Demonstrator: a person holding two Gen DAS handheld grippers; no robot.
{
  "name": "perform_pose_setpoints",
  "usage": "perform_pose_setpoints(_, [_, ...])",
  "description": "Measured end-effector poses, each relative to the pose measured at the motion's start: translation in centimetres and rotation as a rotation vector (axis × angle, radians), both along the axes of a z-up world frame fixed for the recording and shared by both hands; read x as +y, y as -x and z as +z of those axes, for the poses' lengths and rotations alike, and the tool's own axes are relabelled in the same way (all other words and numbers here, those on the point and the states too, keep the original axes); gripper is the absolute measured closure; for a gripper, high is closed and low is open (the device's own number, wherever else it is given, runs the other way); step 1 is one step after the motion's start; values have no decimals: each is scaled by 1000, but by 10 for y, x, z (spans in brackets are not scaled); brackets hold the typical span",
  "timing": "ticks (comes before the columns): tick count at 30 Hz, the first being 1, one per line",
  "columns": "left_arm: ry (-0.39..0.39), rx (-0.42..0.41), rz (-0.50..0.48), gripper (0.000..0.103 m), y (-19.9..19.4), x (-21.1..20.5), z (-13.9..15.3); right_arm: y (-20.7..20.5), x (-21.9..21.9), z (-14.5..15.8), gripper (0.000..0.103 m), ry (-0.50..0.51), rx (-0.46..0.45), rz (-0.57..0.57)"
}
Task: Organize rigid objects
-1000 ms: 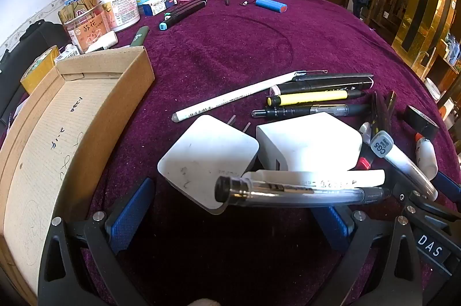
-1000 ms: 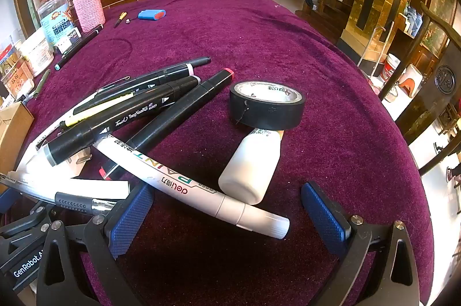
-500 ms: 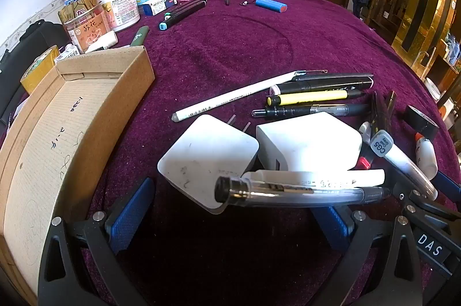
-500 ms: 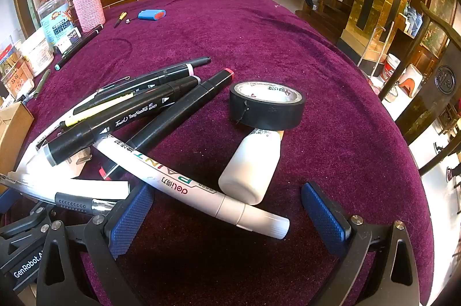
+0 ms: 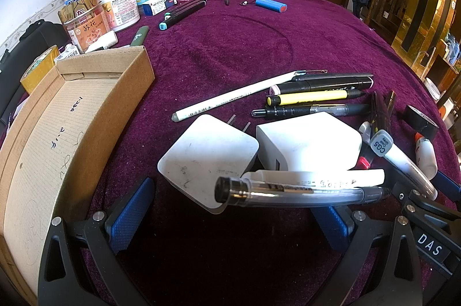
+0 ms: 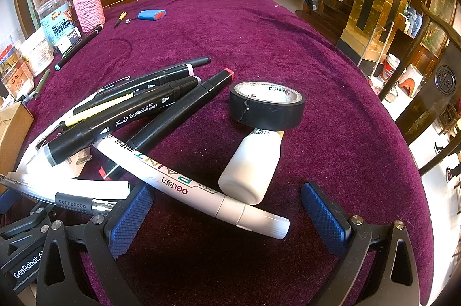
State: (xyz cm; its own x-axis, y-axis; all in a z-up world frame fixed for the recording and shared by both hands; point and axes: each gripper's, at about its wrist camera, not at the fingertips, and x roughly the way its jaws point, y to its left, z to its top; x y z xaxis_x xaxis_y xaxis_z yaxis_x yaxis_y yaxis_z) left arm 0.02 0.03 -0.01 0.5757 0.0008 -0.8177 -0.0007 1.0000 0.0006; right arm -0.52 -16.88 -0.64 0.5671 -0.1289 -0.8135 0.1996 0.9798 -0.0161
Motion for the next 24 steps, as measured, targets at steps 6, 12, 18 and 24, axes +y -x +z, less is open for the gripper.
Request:
perform_pose_setpoints(6, [0, 0, 0, 1, -1, 2, -1, 0, 0, 0, 1, 0, 0, 0])
perform_pose_setpoints(12, [0, 0, 0, 1, -1, 4, -2, 0, 0, 0, 1, 0, 0, 0])
perform_pose_setpoints(18, [1, 0, -1, 1, -2, 6, -2, 0, 0, 0, 1, 0, 0, 0])
perform_pose_setpoints(24, [-1, 15, -25, 0, -5, 8, -3, 0, 0, 0, 1, 0, 0, 0])
